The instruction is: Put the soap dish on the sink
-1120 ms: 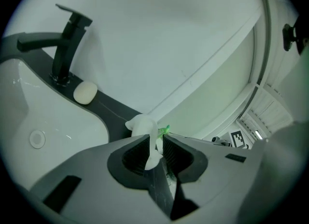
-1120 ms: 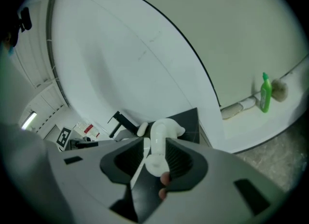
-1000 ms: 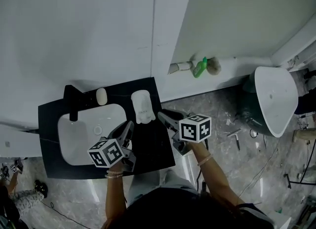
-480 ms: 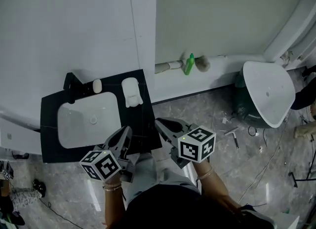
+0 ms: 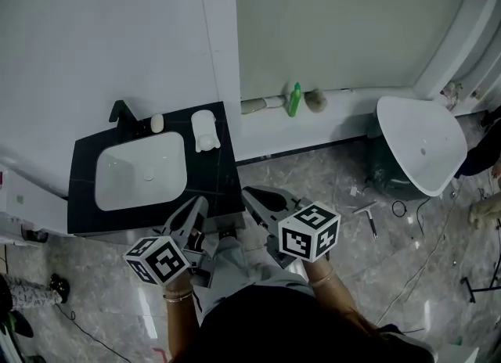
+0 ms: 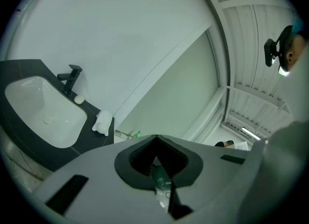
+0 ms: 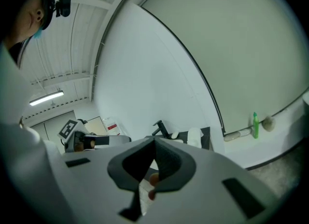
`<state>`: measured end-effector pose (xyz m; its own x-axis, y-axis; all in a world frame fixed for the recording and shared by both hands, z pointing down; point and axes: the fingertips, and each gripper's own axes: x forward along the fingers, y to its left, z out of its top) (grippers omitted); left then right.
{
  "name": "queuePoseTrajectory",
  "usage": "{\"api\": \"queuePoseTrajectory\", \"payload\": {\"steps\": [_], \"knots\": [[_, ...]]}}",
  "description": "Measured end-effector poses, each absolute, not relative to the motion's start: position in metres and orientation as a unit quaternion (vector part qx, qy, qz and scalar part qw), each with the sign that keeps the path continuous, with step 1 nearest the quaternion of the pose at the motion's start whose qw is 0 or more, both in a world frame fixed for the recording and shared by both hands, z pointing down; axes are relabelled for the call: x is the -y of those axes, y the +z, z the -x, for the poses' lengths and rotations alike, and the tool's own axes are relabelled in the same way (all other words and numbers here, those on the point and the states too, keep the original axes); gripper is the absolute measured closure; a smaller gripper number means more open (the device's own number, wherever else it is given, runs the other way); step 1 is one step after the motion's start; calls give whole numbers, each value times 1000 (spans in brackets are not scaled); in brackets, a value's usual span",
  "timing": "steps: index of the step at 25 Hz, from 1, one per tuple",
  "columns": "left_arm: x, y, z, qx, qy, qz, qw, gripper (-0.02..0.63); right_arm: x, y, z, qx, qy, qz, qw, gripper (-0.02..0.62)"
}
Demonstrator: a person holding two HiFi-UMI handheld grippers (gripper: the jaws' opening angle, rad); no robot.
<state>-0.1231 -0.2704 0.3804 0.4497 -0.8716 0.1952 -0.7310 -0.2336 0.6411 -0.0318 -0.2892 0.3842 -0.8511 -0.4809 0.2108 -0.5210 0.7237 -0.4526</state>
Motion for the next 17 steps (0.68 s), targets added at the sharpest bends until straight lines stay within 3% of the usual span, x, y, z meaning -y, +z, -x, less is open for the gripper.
{"api": "queuePoseTrajectory", "payload": {"steps": [17], "knots": [[236, 385, 120, 520, -139, -762, 359, 603, 260, 382, 39, 932, 261, -248, 31, 577]]}}
